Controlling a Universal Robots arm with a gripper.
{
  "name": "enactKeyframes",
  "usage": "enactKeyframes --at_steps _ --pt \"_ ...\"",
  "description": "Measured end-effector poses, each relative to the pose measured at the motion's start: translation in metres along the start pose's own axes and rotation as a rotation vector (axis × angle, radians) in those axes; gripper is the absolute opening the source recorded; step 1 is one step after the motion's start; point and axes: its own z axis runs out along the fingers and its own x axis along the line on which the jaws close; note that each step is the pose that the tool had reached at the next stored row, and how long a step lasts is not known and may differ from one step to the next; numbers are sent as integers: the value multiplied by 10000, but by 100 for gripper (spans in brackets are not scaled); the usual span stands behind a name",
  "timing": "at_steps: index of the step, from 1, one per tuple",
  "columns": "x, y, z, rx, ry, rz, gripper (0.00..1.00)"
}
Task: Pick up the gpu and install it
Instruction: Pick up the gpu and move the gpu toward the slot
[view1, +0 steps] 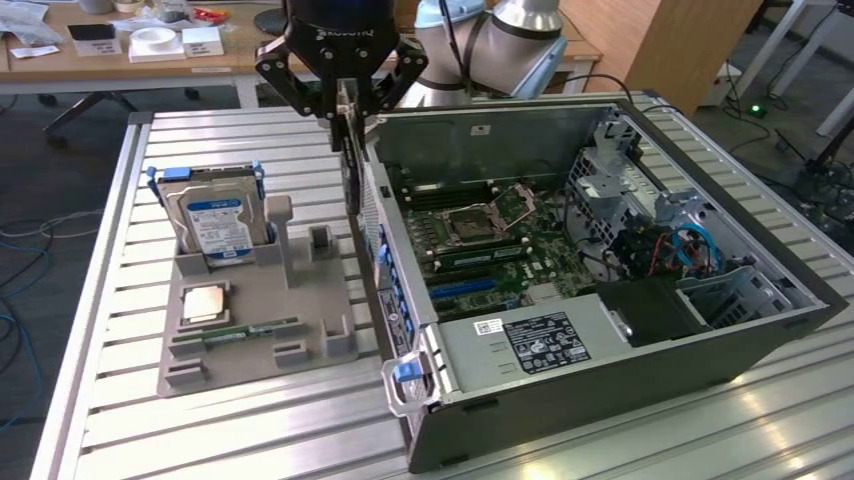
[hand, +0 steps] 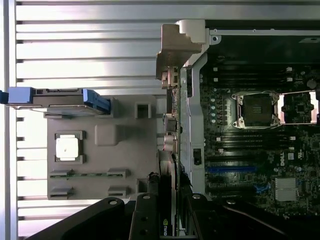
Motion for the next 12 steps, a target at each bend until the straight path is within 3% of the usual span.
enactKeyframes --at_steps 12 --pt "-225 10 5 -43 2 2 26"
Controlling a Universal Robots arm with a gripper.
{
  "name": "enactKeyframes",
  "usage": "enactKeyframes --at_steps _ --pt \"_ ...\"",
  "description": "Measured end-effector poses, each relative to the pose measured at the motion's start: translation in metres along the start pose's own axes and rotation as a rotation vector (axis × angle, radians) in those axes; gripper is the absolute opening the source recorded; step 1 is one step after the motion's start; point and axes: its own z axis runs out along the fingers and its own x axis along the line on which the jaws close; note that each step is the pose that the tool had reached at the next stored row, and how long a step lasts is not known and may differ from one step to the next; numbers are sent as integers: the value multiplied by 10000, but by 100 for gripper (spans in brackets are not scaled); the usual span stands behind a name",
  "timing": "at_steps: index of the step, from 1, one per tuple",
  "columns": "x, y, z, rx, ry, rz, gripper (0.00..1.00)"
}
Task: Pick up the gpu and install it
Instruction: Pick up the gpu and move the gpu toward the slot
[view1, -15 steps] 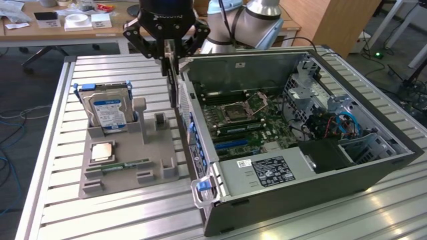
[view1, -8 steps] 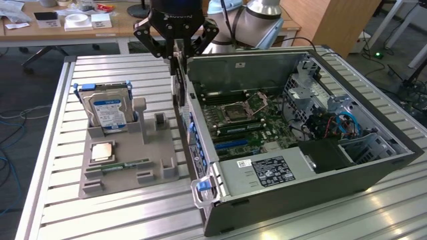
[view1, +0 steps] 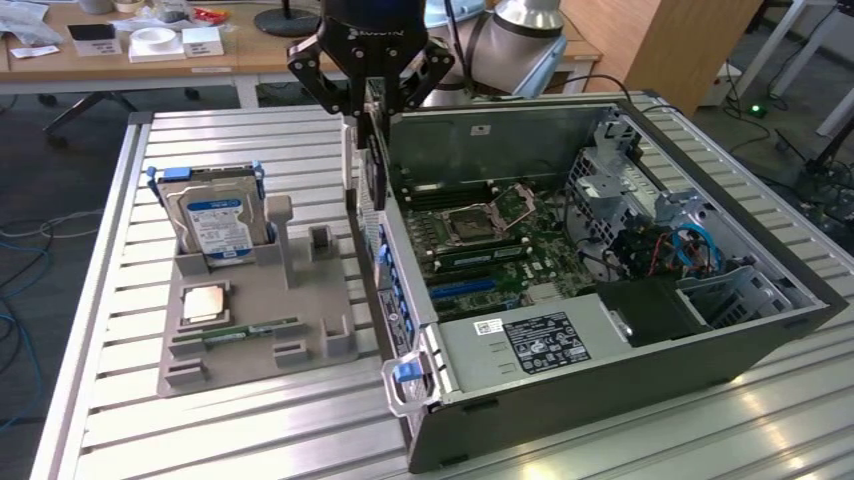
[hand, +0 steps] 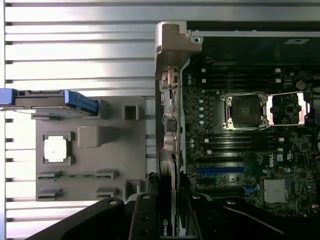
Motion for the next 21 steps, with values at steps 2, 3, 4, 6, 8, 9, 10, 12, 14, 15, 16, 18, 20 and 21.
enactKeyframes --at_steps 2,3,4,6,8,9,10,12,14,15,16,18,20,21 --pt "-37 2 1 -11 0 0 26" --pt "-57 2 2 -17 0 0 26" --pt "-76 3 2 -22 1 0 26" --pt "-116 5 3 -33 1 -1 26" --pt "-158 7 4 -44 2 1 26" --pt "-179 8 5 -49 2 1 26" --pt "-200 9 5 -53 2 2 26" --pt "-245 11 6 -65 3 1 26" --pt "-295 13 8 -74 3 0 26" --pt "-322 14 9 -78 3 1 26" --pt "-347 15 9 -81 3 2 26" --pt "-403 18 11 -89 3 2 26" --pt "-463 20 12 -96 4 2 26" --pt "-495 22 12 -99 4 1 26"
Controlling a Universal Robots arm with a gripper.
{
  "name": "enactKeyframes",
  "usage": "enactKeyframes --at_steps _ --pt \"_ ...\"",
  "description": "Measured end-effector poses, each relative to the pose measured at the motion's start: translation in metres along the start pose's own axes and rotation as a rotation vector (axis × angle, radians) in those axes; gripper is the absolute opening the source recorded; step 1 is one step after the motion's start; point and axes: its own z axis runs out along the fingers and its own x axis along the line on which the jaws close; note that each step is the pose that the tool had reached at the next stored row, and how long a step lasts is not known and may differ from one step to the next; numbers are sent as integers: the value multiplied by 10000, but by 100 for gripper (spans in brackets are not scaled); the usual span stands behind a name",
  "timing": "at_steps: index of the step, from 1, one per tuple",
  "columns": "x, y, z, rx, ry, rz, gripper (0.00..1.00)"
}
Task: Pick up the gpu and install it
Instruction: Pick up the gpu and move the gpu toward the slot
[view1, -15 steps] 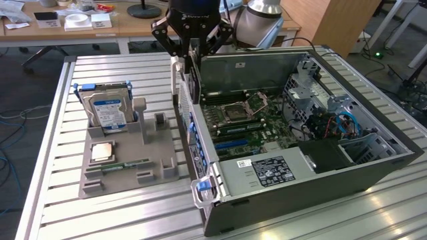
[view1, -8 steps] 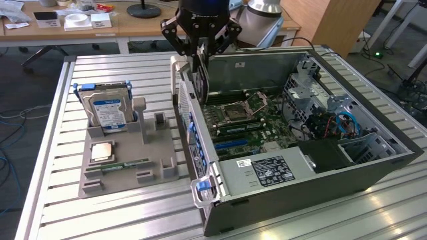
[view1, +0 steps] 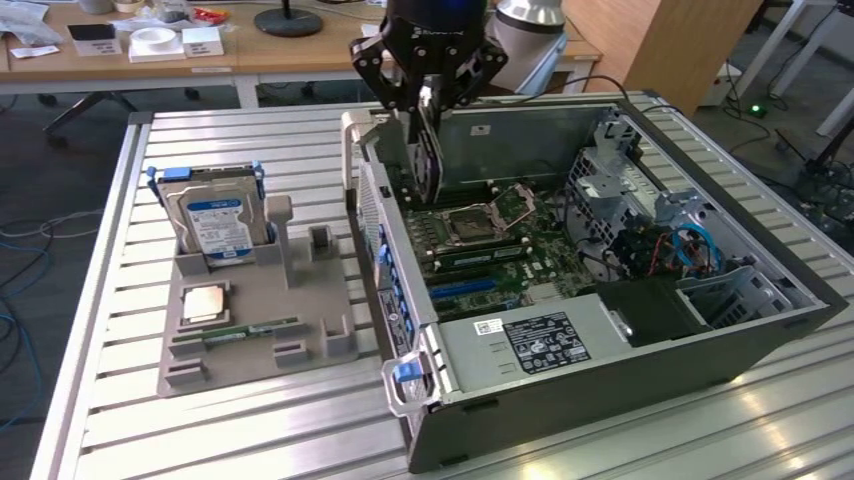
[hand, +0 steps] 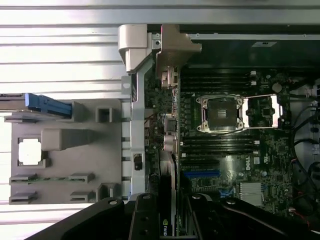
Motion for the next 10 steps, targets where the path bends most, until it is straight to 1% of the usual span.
enactKeyframes --at_steps 10 --pt "-360 16 9 -34 1 1 26"
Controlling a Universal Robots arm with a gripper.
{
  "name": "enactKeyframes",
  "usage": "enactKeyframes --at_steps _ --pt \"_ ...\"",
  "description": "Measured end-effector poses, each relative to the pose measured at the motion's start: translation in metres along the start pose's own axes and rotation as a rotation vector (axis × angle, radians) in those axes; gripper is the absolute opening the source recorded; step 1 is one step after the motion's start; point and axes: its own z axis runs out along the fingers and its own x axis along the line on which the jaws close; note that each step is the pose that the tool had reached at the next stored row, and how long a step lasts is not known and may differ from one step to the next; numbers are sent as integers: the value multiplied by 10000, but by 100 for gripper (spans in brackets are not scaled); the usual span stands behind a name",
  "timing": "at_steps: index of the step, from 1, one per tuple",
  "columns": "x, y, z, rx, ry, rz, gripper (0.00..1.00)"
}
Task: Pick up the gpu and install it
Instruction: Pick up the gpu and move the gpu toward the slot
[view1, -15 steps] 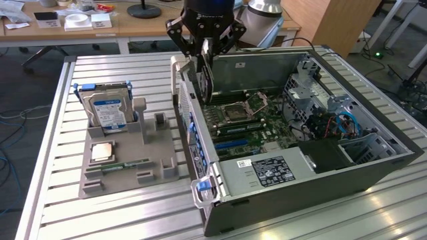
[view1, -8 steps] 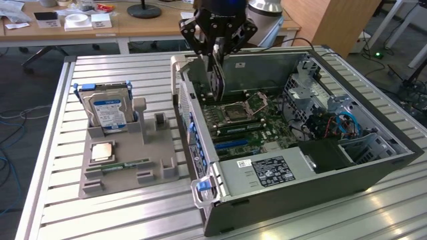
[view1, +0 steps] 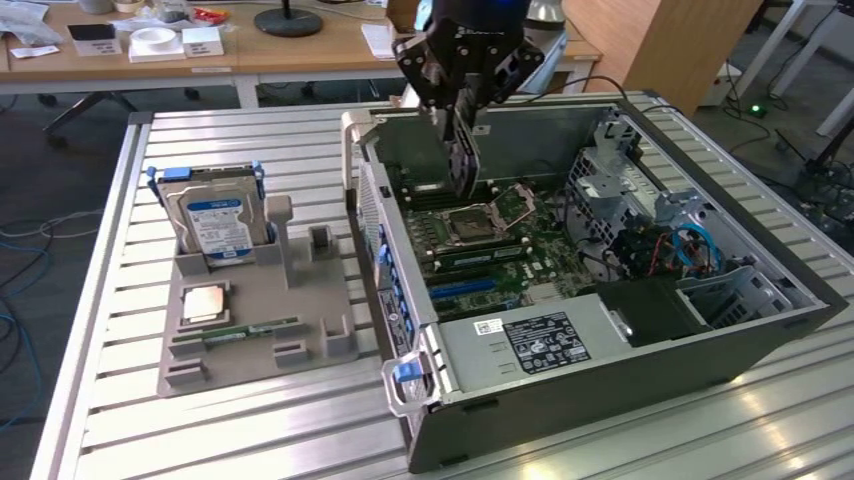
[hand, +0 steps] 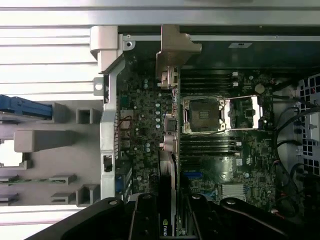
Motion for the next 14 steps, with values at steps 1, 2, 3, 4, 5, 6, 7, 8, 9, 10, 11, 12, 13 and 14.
enactKeyframes --at_steps 1,2,3,4,5,6,7,8,9,10,11,12,13,14 --pt "-35 2 1 -3 0 1 26" --pt "-70 3 2 -6 0 3 26" --pt "-109 5 3 -9 0 1 26" --pt "-145 6 3 -11 1 0 26" --pt "-179 8 4 -13 1 1 26" --pt "-212 10 5 -16 1 2 26" --pt "-246 11 6 -19 1 2 26" --pt "-278 13 7 -21 1 1 26" --pt "-309 14 8 -23 1 1 26" --pt "-340 15 9 -25 0 2 26" --pt "-371 17 10 -26 1 2 26" --pt "-400 18 10 -28 1 3 26" --pt "-430 20 11 -29 1 1 26" --pt "-458 21 12 -31 1 1 26"
